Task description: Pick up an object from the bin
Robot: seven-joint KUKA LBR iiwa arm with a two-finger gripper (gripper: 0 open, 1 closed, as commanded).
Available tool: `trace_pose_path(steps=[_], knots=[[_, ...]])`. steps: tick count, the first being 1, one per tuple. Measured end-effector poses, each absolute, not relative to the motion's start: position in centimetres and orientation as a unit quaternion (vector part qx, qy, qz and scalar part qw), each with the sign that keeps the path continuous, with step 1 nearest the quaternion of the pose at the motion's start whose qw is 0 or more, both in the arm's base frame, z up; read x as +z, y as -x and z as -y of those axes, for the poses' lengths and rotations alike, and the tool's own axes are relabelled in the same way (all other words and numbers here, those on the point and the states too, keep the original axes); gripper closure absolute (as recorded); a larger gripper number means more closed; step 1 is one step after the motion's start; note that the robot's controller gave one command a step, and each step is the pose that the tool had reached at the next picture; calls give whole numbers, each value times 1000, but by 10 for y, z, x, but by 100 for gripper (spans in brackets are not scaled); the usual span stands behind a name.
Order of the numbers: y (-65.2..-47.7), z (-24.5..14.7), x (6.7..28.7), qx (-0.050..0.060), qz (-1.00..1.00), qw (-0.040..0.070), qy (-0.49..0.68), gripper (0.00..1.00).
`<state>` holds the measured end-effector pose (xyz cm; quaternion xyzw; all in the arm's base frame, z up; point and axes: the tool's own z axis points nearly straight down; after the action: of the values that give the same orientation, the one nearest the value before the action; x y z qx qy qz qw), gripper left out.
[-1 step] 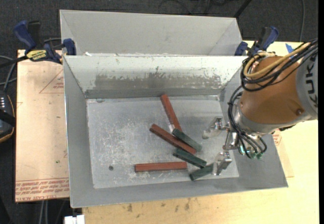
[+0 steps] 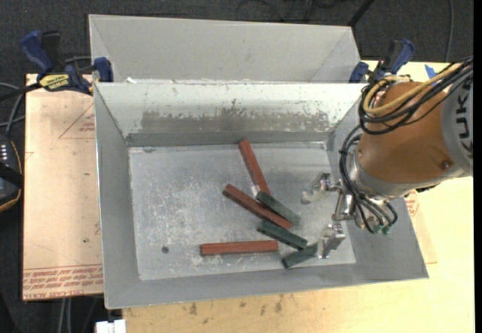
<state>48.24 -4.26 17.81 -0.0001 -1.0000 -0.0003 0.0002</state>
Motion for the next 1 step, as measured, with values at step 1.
trace_pose_path(steps=[1], knots=[[-487,10,92,0,1000,-4,-16,0]])
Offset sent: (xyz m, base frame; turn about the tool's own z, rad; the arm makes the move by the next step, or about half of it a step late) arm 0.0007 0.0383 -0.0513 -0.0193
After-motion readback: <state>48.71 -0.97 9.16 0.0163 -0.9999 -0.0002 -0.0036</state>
